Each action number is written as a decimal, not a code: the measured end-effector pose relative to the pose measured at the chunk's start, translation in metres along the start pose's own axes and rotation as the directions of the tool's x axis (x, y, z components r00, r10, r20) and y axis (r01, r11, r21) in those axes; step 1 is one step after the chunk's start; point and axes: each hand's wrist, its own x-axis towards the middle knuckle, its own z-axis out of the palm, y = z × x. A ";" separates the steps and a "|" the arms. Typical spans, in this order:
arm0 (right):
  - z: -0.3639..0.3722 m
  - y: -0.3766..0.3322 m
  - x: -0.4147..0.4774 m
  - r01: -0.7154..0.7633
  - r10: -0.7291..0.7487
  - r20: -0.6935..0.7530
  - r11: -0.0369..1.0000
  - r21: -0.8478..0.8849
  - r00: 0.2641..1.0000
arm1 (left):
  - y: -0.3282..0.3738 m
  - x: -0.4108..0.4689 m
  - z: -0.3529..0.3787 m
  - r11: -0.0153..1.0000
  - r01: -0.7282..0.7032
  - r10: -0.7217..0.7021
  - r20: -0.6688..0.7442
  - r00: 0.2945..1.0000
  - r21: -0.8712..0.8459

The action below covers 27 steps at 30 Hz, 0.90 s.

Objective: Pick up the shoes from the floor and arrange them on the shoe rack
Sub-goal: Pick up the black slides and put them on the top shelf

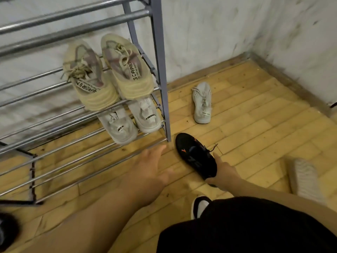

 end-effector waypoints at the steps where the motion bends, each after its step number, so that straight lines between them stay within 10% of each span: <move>1: -0.004 -0.002 -0.004 0.001 -0.001 0.019 1.000 0.017 1.000 | -0.002 0.001 0.002 1.000 0.005 -0.005 0.006 1.000 -0.026; 9: -0.086 -0.037 -0.068 0.045 -0.034 -0.031 0.870 0.491 0.999 | 0.031 -0.002 -0.008 0.976 0.000 0.002 0.010 1.000 -0.218; 21: -0.232 -0.088 -0.243 0.398 -0.314 -0.247 0.762 0.511 0.917 | 0.150 -0.047 -0.066 0.788 0.198 -0.046 0.265 0.963 -0.583; 27: -0.237 -0.059 -0.287 0.506 -0.449 -0.248 0.660 0.555 0.858 | 0.201 -0.057 -0.073 0.680 0.015 0.041 0.058 0.997 -0.733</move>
